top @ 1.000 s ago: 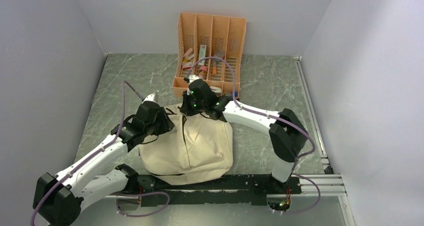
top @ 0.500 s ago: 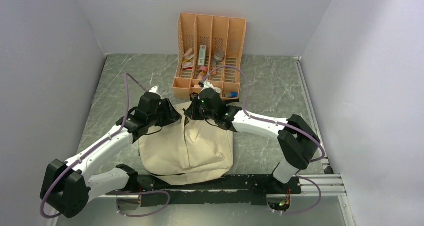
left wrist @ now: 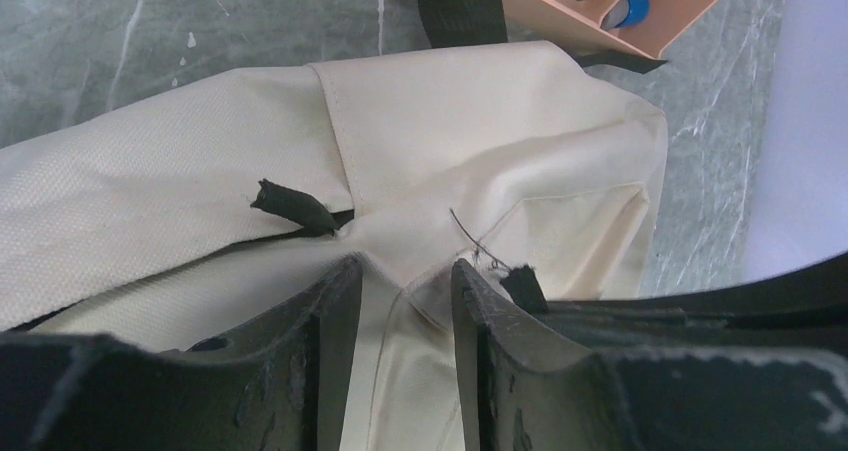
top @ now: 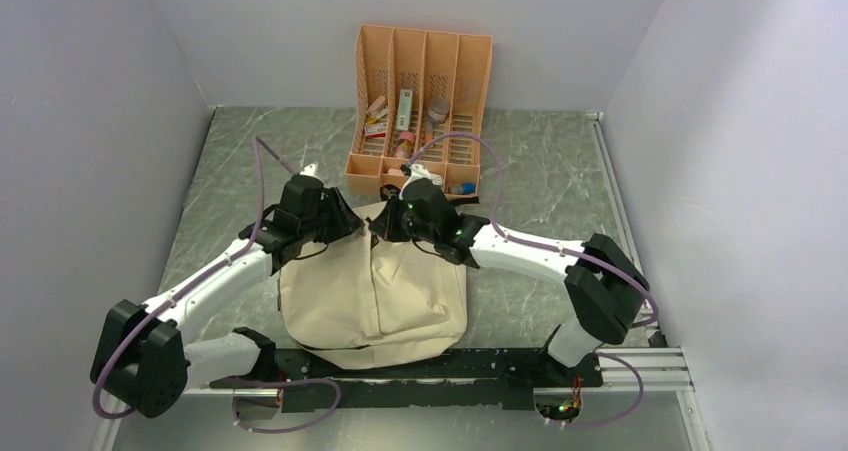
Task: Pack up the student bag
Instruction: Zip the student bag at the center of the board.
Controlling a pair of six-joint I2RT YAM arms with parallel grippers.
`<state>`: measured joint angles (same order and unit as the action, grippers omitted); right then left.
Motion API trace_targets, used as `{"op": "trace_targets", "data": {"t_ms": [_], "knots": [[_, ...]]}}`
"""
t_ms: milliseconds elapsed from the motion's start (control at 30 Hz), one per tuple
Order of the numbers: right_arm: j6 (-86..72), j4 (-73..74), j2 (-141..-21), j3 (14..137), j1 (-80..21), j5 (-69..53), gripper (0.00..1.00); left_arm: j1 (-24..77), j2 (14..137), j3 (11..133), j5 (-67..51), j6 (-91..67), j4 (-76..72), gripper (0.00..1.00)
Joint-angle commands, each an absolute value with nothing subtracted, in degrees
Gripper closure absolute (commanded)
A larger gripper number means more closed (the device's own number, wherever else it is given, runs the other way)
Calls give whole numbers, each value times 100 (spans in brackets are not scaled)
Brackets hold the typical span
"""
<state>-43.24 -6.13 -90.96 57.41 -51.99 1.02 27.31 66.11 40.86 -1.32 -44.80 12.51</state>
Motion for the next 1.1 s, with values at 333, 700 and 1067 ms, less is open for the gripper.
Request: {"op": "trace_targets", "data": {"t_ms": [333, 700, 1067], "knots": [[-4013, -530, -8586, 5475, -5458, 37, 100, 2596, 7016, 3607, -128, -4359, 594, 58], [-4204, -370, -8321, 5142, -5715, 123, 100, 2449, 7375, 3418, -97, -4251, 346, 59], [-4269, -307, -8416, 5043, -6079, 638, 96, 2334, 7454, 3352, -176, -4088, 242, 59]]}}
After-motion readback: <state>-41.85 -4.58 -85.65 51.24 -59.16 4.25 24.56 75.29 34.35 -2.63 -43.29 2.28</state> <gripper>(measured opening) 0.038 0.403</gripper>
